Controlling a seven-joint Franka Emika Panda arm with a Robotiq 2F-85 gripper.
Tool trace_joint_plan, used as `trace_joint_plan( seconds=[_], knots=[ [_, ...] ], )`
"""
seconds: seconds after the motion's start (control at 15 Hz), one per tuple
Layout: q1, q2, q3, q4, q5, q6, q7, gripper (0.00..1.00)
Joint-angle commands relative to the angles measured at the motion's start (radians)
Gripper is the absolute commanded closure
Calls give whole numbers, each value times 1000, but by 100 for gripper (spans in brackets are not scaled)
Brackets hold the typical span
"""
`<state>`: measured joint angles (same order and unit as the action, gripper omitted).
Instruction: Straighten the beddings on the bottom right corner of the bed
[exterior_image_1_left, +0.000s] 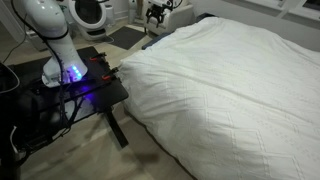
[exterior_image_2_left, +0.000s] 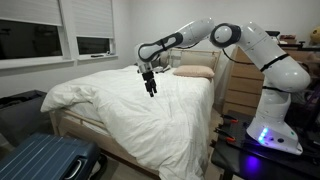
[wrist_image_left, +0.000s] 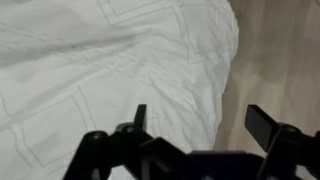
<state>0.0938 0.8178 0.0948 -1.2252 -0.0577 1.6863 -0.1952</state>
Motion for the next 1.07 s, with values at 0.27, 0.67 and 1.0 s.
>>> trace_joint_plan(
  seconds=[0.27, 0.67, 1.0],
  knots=[
    [16, 6, -60, -131, -93, 587, 54, 0],
    [75, 91, -213, -241, -192, 1072, 226, 0],
    [135, 173, -315, -276, -175, 1195, 346, 0]
  ],
)
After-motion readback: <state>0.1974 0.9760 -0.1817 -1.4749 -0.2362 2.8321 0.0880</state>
